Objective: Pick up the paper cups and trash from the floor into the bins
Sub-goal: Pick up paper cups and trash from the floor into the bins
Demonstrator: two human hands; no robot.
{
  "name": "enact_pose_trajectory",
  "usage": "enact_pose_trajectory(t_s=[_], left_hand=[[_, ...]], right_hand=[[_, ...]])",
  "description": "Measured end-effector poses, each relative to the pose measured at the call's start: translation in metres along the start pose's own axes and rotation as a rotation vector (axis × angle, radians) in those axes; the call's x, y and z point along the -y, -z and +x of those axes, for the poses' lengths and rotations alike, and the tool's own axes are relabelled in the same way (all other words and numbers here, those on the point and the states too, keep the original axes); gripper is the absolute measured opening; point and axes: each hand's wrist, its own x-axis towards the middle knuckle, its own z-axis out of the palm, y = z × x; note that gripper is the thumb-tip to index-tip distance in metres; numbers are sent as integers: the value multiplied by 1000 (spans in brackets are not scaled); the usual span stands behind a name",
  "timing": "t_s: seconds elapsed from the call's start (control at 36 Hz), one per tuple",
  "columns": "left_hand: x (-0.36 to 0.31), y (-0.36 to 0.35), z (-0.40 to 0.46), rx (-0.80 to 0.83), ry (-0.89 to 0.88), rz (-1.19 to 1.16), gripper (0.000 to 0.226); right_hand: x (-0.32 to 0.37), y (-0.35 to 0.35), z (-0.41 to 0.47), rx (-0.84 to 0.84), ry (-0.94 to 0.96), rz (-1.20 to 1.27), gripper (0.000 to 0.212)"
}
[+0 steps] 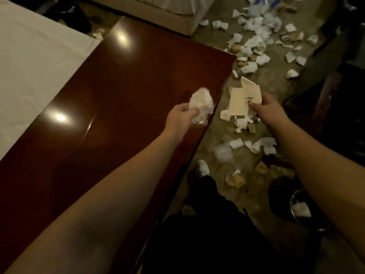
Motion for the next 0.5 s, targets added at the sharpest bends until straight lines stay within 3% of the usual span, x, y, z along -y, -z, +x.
enact_pose_trajectory(t_s=[0.08, 0.17, 0.25, 0.42, 0.5], left_hand=[[11, -30, -24, 84, -10, 74, 15], [28, -58, -34, 122, 5, 164, 8], [60, -89, -37, 150, 84, 197, 21], [136, -135, -50, 265, 192, 316, 9], [179, -156, -47, 290, 248, 408, 16]], right_hand=[[-44, 22, -41, -62, -80, -19, 39], [-86, 39, -65, -98, -158, -65, 40], [-127, 52, -84, -104, -256, -100, 41], [-217, 66, -116, -66, -468, -187, 46], [-260, 65, -131, -27, -555, -243, 49]])
